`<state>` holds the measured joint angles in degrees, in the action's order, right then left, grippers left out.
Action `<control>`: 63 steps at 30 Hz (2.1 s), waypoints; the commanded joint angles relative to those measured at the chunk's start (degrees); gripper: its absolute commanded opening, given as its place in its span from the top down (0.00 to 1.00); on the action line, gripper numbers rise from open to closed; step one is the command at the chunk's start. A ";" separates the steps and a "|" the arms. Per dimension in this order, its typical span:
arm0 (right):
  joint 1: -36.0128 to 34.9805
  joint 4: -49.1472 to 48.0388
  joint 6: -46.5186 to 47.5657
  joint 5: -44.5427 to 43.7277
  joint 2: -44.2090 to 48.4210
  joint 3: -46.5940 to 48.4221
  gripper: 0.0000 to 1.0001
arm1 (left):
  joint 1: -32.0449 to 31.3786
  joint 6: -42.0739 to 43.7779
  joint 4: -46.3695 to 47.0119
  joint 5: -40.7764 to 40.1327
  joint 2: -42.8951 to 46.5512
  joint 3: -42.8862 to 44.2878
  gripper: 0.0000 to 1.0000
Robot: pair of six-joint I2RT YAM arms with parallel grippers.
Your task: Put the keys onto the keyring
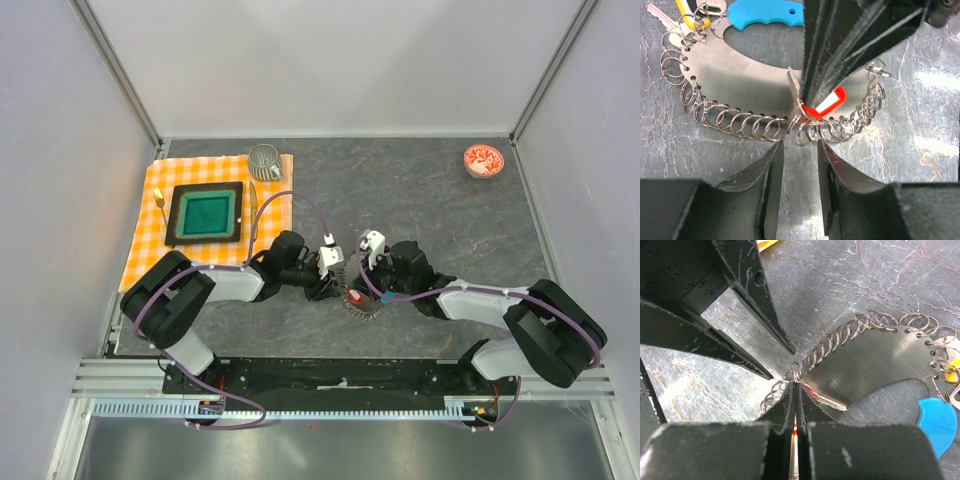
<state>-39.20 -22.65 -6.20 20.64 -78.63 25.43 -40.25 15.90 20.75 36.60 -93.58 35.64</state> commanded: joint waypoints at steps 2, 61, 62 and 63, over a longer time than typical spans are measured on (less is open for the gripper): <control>0.09 -3.45 0.31 -0.17 2.43 -0.73 1.00 | 0.08 5.72 9.12 2.33 3.05 -2.50 0.59; 0.09 -6.00 -0.48 1.07 4.54 -2.32 1.00 | -0.09 9.59 0.60 8.75 -2.40 5.23 0.73; 0.18 -5.91 -0.48 0.98 4.54 -2.32 1.00 | -0.09 9.59 0.69 8.84 -2.40 5.23 0.75; 0.09 -6.00 -0.48 0.80 4.54 -2.32 1.00 | -0.01 9.76 0.61 8.93 -2.40 5.14 0.76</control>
<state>-39.13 -24.82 -6.24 20.71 -74.91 23.14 -40.25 23.97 19.42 42.72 -95.96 39.05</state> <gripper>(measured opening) 0.006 0.262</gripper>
